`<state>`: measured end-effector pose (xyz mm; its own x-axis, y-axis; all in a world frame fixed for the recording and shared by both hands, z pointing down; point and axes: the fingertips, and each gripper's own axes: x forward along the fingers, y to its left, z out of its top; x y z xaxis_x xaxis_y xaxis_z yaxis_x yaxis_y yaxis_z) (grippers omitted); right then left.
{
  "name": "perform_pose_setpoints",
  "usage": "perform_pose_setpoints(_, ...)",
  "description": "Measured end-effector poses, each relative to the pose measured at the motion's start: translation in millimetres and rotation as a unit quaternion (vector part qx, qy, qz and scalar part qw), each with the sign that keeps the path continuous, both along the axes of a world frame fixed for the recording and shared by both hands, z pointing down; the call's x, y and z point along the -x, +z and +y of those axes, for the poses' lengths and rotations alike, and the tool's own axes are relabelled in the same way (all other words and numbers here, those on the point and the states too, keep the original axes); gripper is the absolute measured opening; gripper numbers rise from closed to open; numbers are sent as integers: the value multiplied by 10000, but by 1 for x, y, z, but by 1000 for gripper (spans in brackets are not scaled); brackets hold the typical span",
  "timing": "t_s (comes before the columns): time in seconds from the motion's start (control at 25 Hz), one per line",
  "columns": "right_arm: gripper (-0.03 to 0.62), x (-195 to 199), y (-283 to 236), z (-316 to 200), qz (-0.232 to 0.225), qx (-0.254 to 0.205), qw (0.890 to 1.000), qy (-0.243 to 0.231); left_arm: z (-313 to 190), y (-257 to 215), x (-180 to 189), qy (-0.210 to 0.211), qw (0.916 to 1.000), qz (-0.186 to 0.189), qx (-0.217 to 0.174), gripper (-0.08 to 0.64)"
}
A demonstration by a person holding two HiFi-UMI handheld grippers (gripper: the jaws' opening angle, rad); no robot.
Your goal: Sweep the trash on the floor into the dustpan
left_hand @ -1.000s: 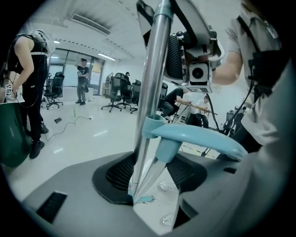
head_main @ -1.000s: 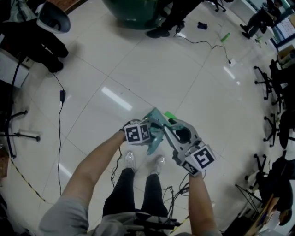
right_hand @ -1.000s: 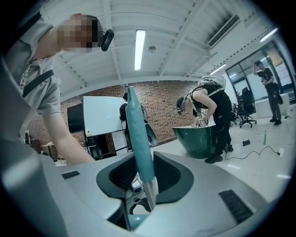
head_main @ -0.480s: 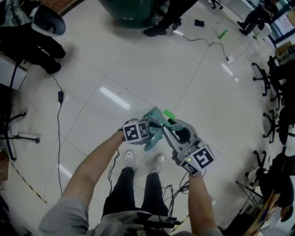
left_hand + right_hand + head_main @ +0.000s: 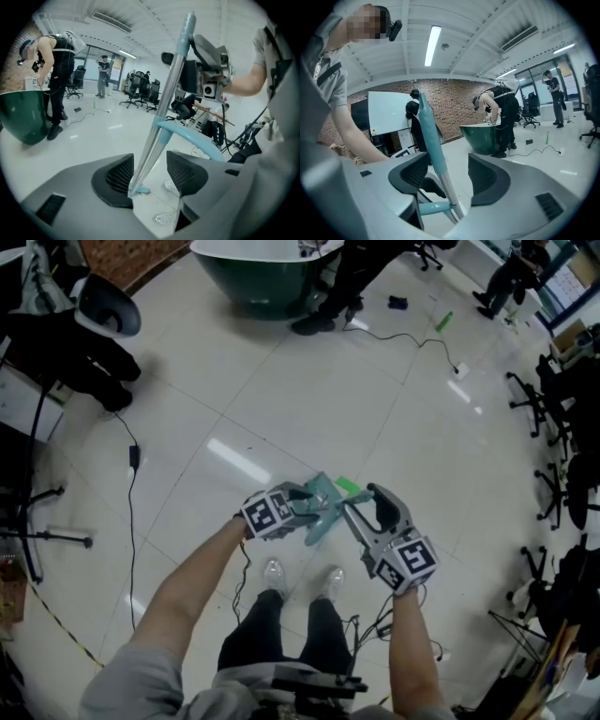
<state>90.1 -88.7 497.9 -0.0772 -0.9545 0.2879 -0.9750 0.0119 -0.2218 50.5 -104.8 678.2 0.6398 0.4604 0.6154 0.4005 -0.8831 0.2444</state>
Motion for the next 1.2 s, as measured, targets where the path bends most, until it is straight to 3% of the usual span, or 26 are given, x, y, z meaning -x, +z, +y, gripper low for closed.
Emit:
perform_pose_setpoints(0.16,275,-1,-13,31,-112,-47,9995,287,-21,-39,21,-792,9962,223,-285,188)
perform_pose_setpoints(0.28,273,1,-33,50,-126,-238,9990,346,-21,-86,32,-1375,9879,620,-352,18)
perform_pose_setpoints(0.32,228,1,-39,55,-89,-304,9988,368,-17,-99,35,-1540,9851,709,-302,5)
perform_pose_setpoints(0.64,3,19,-97,84,423,-782,9955,328,33,-201,48,-2407,9590,1496,112,3)
perform_pose_setpoints(0.84,3,38,-134,114,568,-1043,9929,58,78,-255,52,-2673,9455,1858,3,3)
perform_pose_setpoints(1.2,3,62,-186,154,465,-1423,9887,-61,123,-321,62,-2899,9295,2271,-179,3)
